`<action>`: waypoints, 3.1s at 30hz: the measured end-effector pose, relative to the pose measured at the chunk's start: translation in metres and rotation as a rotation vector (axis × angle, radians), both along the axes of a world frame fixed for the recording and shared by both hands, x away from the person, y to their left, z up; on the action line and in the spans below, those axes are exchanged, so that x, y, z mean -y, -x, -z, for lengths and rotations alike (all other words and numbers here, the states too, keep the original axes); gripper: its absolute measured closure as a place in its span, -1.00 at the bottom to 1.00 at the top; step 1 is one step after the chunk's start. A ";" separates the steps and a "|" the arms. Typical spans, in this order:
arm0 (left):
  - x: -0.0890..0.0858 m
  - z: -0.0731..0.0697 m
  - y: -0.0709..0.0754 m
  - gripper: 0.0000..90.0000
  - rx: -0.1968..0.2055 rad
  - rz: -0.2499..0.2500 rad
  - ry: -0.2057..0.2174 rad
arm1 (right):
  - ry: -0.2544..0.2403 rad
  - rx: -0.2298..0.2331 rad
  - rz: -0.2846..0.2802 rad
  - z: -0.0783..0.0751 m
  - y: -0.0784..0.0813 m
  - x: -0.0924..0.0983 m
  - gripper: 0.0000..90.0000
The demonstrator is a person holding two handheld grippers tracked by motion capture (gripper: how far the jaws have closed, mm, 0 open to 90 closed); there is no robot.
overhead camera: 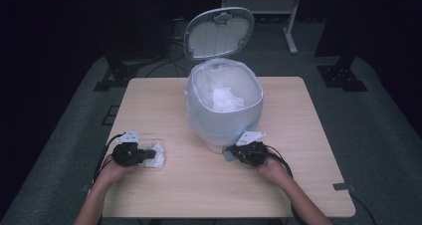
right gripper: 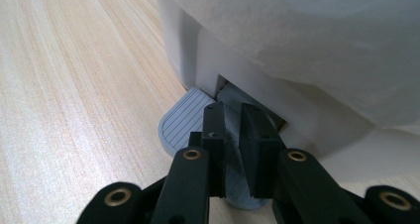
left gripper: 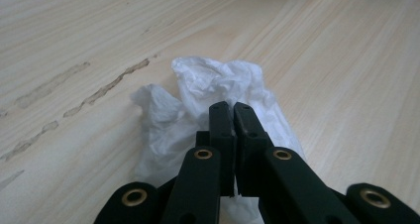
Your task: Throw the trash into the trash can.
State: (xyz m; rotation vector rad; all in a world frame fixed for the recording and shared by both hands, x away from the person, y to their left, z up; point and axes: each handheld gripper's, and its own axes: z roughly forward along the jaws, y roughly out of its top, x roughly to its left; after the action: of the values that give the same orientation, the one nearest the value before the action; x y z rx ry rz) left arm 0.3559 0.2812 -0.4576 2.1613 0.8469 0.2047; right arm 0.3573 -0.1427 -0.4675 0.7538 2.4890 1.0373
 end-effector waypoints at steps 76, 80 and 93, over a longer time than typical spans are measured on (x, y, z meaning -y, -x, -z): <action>0.030 -0.117 0.008 0.96 -0.005 0.168 0.092 | 0.005 0.001 -0.004 0.000 0.000 0.000 0.79; 0.032 -0.123 0.007 0.96 0.000 0.172 0.089 | 0.004 -0.001 -0.005 0.000 0.000 0.000 0.79; 0.039 -0.146 0.003 0.96 0.015 0.193 0.092 | 0.005 0.000 -0.007 0.000 0.000 0.000 0.79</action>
State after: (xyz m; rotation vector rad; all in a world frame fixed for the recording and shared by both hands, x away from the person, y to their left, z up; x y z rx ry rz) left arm 0.3526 0.2421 -0.3118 2.1365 0.6226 0.0825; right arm 0.3577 -0.1427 -0.4672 0.7447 2.4952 1.0334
